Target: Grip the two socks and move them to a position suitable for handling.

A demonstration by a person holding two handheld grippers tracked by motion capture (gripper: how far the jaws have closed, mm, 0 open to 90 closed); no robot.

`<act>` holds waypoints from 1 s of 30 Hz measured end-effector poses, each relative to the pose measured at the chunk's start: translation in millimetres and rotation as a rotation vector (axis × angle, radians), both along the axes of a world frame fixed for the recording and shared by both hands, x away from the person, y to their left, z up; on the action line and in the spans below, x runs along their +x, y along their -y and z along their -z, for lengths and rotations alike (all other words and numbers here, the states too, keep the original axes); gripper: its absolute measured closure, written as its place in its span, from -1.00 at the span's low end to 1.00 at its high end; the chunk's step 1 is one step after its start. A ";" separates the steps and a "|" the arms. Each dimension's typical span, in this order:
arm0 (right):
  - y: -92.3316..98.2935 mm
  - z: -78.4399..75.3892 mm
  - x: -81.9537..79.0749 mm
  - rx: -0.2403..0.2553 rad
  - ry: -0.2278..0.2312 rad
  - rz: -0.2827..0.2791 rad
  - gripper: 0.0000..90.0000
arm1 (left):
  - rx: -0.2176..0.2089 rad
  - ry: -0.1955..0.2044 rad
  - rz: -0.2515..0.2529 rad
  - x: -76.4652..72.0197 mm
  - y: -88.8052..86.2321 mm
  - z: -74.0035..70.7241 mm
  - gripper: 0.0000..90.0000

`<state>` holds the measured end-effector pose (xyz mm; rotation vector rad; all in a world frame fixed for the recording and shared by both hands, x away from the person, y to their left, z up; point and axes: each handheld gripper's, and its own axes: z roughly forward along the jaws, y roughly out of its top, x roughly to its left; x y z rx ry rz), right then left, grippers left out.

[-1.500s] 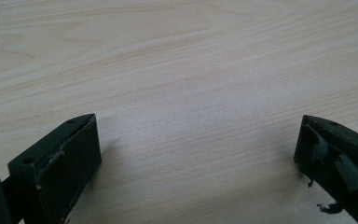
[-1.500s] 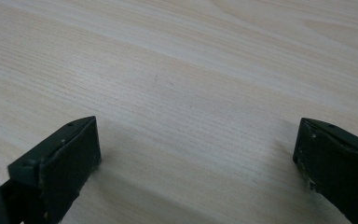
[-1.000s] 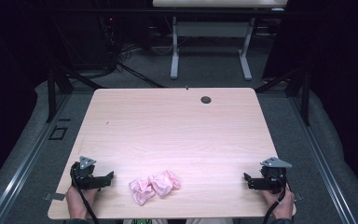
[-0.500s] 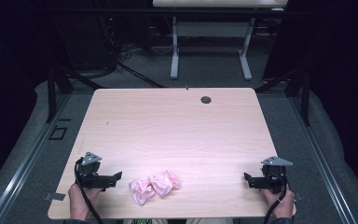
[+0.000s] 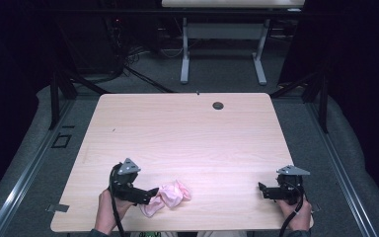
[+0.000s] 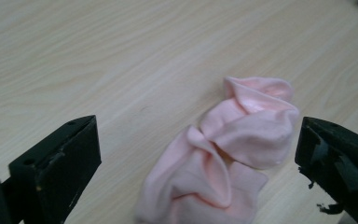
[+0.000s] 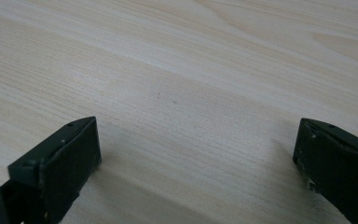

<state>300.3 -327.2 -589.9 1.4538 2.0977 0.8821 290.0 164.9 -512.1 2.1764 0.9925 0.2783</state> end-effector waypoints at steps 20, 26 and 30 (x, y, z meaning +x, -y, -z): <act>0.2 0.1 0.2 0.003 0.005 0.013 -1.00 | 0.253 -0.169 0.112 19.2 87.0 24.2 -0.43; 0.1 0.1 0.1 0.002 0.005 0.015 -1.00 | 0.301 -0.194 0.107 21.0 93.4 33.9 -0.09; 0.2 -0.1 -0.1 -0.003 0.003 0.014 -1.00 | 0.329 -0.197 0.109 20.6 96.6 39.3 0.11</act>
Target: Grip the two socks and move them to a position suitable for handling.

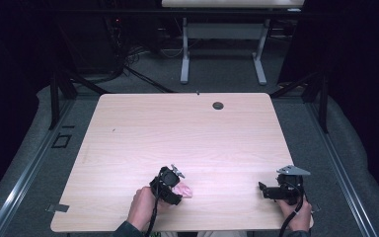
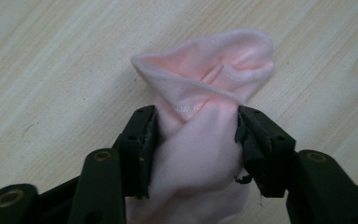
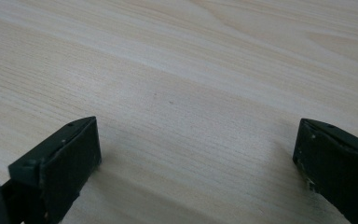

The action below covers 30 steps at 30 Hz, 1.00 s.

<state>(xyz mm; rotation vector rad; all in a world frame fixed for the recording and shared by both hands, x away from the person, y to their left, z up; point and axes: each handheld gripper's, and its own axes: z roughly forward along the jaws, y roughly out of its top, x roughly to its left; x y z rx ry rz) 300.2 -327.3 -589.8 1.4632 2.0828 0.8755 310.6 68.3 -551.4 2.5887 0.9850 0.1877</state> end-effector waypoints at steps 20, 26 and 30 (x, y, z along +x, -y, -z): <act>-0.1 0.1 0.0 0.002 0.000 0.002 -1.00 | -0.180 0.038 0.129 -22.0 16.8 -24.0 0.65; -0.2 -0.1 -0.3 -0.001 -0.001 0.003 -1.00 | -0.144 -0.006 0.168 -24.7 33.9 -1.7 0.61; -0.2 -0.2 -0.4 0.000 -0.002 0.003 -0.99 | -0.139 0.001 0.144 -20.6 31.4 1.6 0.35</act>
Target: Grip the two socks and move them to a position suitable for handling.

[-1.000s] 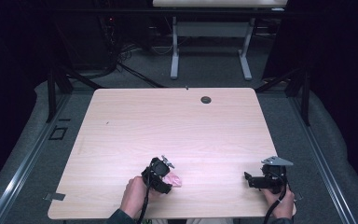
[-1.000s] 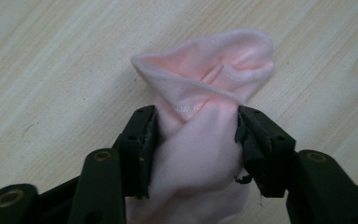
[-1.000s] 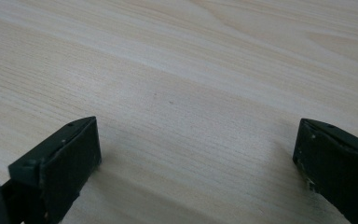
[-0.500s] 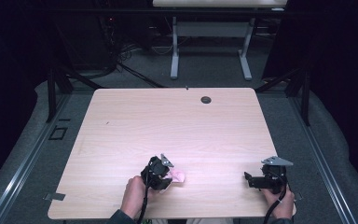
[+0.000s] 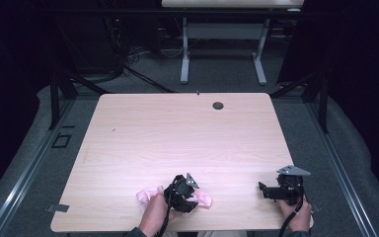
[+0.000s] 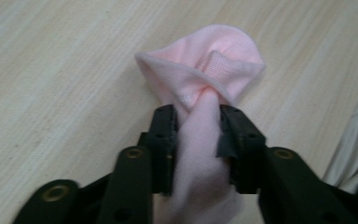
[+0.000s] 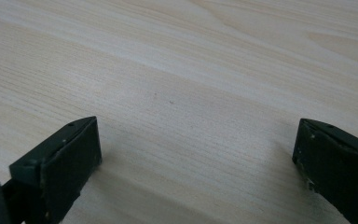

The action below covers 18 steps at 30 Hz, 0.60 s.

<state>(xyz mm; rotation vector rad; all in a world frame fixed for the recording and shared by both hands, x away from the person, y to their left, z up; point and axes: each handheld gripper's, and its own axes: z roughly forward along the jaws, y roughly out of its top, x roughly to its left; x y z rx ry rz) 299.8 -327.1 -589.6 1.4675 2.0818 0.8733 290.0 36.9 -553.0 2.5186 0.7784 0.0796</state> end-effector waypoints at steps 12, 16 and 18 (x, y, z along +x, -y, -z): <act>-0.1 -0.1 -0.1 -0.002 0.000 0.001 -0.99 | -0.061 0.061 -0.131 9.1 -57.4 -34.2 -0.74; -0.1 0.0 0.0 -0.002 0.000 0.002 -0.99 | -0.056 0.057 -0.178 12.8 -79.9 -39.4 -0.90; -0.1 0.1 0.0 -0.001 0.001 0.001 -0.99 | -0.062 0.042 -0.196 13.4 -91.0 -39.4 -0.98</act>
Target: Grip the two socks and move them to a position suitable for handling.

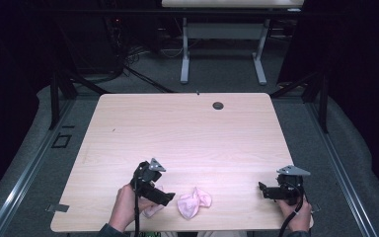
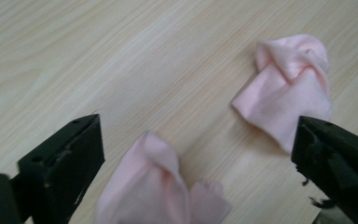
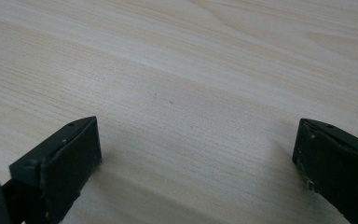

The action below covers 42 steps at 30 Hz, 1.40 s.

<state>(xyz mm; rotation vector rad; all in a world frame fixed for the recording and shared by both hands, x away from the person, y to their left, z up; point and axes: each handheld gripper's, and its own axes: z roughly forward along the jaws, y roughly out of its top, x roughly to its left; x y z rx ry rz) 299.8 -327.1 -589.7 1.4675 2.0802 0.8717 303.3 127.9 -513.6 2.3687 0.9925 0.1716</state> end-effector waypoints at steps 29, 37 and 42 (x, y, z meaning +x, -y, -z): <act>-0.3 0.2 0.1 0.004 0.002 0.008 -0.99 | 0.127 -0.022 -0.008 -11.5 -26.5 41.6 0.56; -0.3 0.1 0.1 0.004 0.001 0.008 -0.99 | 0.075 0.001 -0.035 -10.0 -34.5 35.3 0.66; -0.3 0.2 0.2 0.004 0.001 0.007 -0.99 | 0.046 0.053 -0.057 -0.8 -33.6 14.4 0.66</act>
